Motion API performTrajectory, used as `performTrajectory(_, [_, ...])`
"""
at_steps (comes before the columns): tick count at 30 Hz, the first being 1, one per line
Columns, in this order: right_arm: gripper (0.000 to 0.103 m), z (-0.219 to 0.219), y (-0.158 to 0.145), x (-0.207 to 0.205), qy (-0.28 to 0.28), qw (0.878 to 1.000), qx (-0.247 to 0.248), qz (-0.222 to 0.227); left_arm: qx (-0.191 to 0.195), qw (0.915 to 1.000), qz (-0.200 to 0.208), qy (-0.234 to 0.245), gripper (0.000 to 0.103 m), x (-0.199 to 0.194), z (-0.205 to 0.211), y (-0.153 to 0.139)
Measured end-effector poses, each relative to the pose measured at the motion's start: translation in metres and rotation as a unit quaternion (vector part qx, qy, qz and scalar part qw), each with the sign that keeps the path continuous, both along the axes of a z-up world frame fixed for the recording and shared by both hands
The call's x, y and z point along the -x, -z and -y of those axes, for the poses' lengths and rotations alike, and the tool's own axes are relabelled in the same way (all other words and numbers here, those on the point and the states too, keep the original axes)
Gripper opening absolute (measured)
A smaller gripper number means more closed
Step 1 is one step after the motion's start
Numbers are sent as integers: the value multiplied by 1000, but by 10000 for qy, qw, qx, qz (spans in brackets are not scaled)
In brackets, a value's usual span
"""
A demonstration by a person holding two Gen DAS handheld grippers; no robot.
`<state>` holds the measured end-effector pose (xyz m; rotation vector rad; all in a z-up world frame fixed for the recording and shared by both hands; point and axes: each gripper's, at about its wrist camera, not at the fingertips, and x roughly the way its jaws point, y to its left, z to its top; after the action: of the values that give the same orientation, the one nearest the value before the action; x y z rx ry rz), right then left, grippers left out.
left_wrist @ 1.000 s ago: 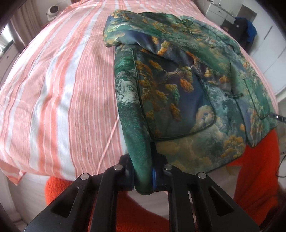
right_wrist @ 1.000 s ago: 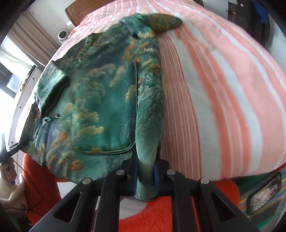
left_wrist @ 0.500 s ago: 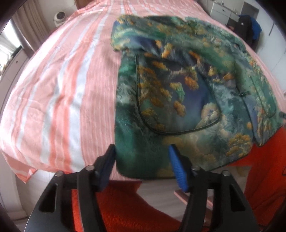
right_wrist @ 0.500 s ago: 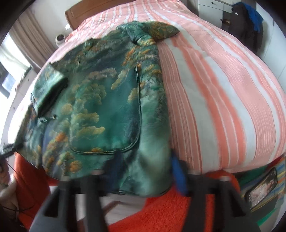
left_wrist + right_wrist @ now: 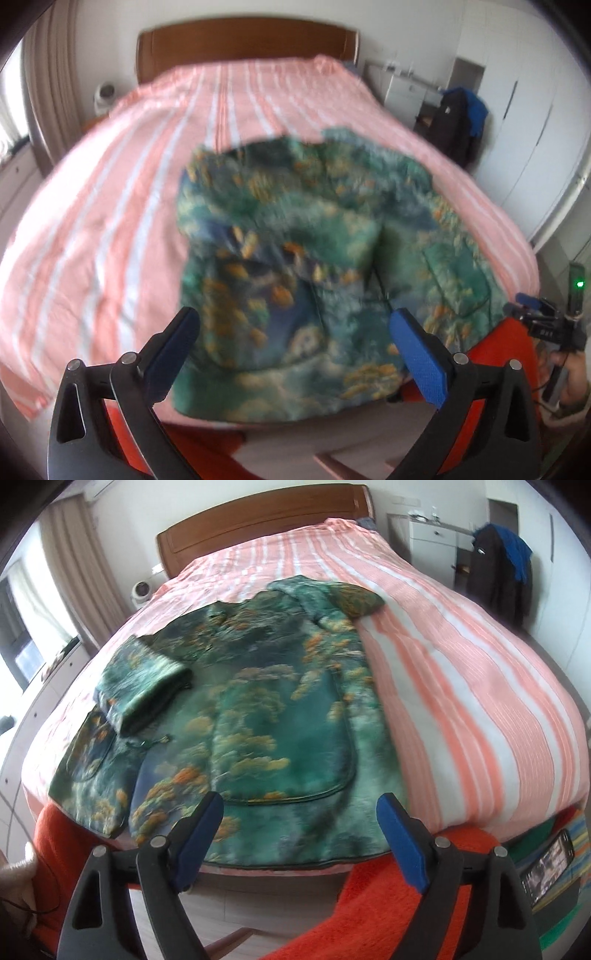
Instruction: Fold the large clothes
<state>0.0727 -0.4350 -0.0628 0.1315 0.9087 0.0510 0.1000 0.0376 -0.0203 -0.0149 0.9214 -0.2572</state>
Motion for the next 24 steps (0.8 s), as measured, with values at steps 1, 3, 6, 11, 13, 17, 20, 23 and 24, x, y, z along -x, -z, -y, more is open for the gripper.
performTrajectory(1, [84, -3, 1, 2, -51, 10000, 21, 4, -86, 9997, -237, 52, 102, 0, 5, 14])
performTrajectory(3, [85, -6, 2, 7, -121, 9999, 81, 4, -552, 9961, -642, 238, 102, -6, 19, 38])
performTrajectory(6, [85, -6, 2, 11, -99, 9998, 171, 32, -1092, 9916, -251, 653, 102, -16, 42, 35])
performTrajectory(11, [85, -3, 1, 13, -29, 9999, 138, 48, -2218, 9373, 477, 2645, 103, -33, 103, 28])
performTrajectory(13, [85, -5, -2, 14, -4, 9998, 127, 125, -2769, 9033, 558, 3228, 103, -43, 128, 50])
performTrajectory(17, [85, -12, -8, 20, -46, 9996, 108, 263, -3060, 8939, -127, 3273, 100, -90, 153, 107])
performTrajectory(20, [85, -17, -8, 25, -99, 9995, 169, 261, -2421, 9277, -633, 2769, 40, -122, 146, 114])
performTrajectory(23, [85, -21, -8, 32, -225, 9989, 295, 269, -1131, 9661, -719, 2205, 17, -136, 108, 71])
performTrajectory(24, [85, -21, -8, 34, -251, 9985, 366, 307, -881, 9754, -531, 1947, 17, -136, 89, 52])
